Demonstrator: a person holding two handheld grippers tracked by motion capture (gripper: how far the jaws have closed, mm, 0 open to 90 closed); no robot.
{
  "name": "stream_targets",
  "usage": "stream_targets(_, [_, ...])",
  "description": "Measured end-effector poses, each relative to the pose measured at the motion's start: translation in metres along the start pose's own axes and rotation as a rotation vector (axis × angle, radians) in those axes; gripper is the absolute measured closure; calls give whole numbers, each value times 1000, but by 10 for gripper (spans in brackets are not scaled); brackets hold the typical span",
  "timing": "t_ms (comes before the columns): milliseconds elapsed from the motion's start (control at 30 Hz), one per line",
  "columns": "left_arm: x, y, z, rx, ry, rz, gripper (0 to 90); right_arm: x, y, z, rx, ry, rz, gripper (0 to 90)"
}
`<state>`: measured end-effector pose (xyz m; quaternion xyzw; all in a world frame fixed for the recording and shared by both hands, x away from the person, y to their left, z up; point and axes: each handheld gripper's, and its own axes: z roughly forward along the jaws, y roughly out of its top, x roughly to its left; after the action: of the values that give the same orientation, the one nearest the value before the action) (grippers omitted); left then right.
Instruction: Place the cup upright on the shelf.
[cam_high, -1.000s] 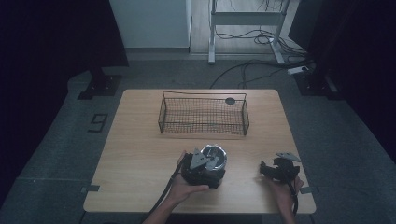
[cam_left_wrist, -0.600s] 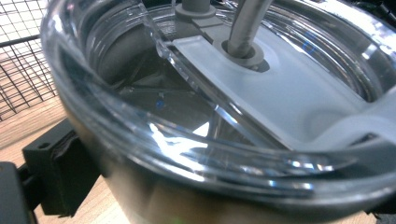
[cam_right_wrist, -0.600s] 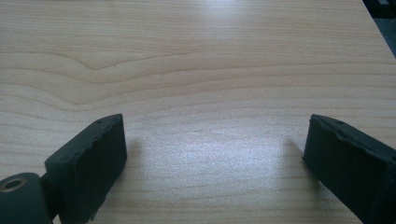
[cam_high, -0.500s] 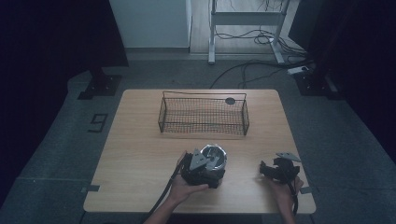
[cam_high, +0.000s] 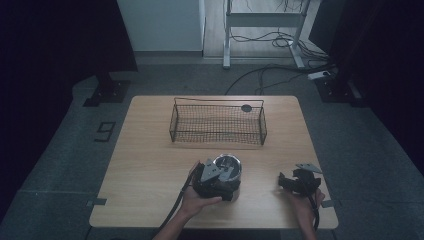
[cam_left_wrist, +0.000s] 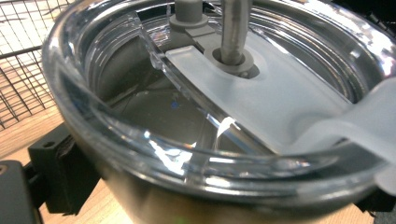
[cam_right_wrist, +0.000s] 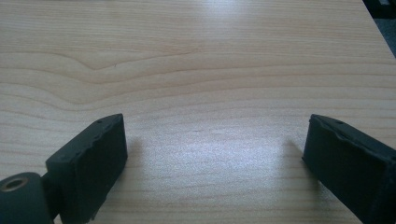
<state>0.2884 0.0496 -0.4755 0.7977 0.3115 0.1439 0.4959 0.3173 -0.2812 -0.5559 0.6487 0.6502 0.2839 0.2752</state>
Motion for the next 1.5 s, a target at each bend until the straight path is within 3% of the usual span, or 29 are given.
stream_targets(467, [9,13,-11,-15,-22,-17,38,0,0,0,0,-1,-2,62])
stream_targets(1500, [32,43,-24,-56,17,-28,38,0,0,0,-2,-3,3,66])
